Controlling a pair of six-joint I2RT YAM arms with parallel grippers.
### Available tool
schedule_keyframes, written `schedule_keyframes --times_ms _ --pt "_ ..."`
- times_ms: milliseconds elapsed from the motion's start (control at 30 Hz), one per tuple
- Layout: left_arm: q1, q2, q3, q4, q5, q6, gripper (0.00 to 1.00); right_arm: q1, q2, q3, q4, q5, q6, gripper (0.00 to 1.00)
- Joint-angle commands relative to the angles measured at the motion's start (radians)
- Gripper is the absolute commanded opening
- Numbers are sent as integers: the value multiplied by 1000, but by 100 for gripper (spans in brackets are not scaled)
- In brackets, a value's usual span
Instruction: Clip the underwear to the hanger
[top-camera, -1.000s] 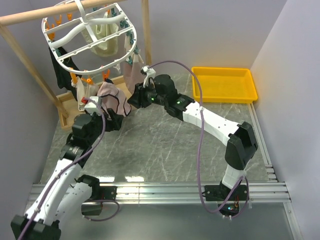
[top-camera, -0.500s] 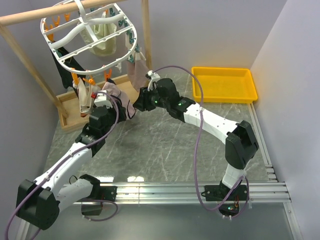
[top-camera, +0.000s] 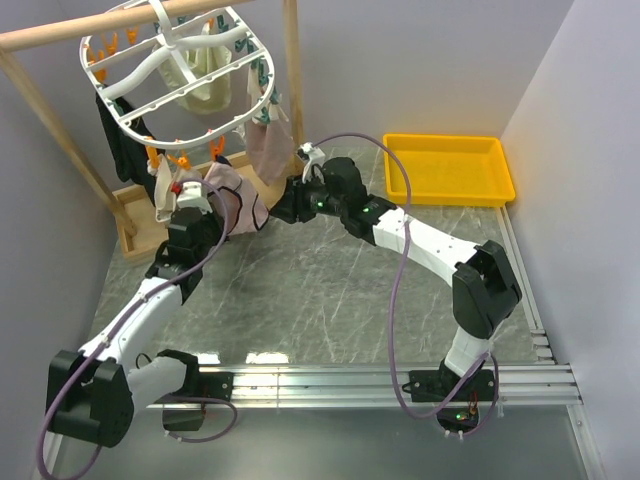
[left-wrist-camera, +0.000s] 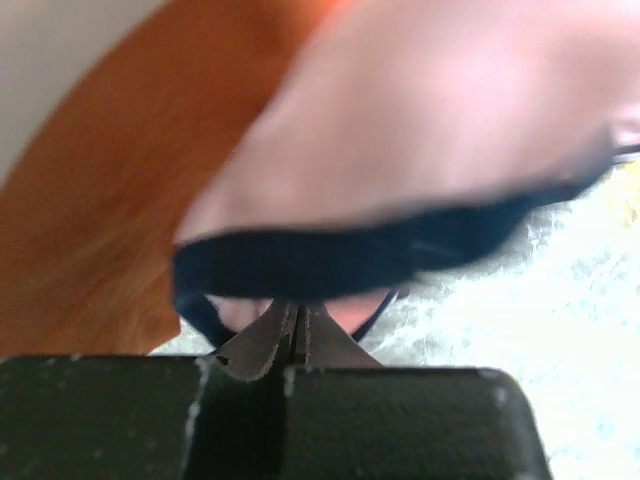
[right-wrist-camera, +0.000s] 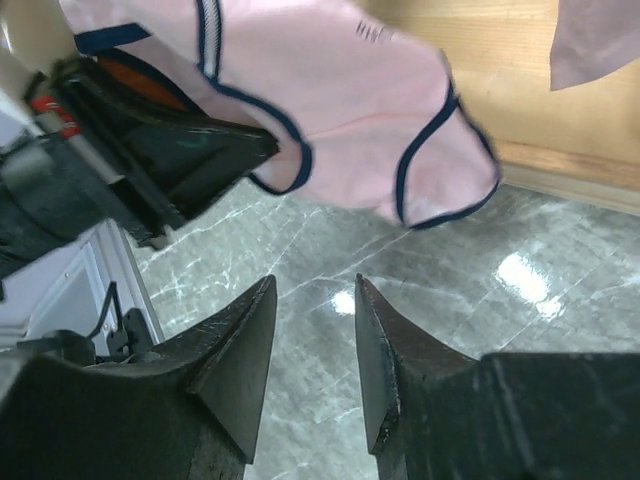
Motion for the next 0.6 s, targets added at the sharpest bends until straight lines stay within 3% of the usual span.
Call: schedule_keyframes --times_ms 0,200,300,567 --pt "22 -76 -2 -20 136 134 0 -17 -26 2 87 -63 -37 45" --pt "56 -171 -37 -89 317 339 0 -17 31 -1 165 -107 -77 53" --pt "102 -196 -28 -156 429 421 0 -17 60 -6 222 -142 -138 64" --pt "195 -199 9 -236 561 505 0 -14 196 86 293 -186 -212 73"
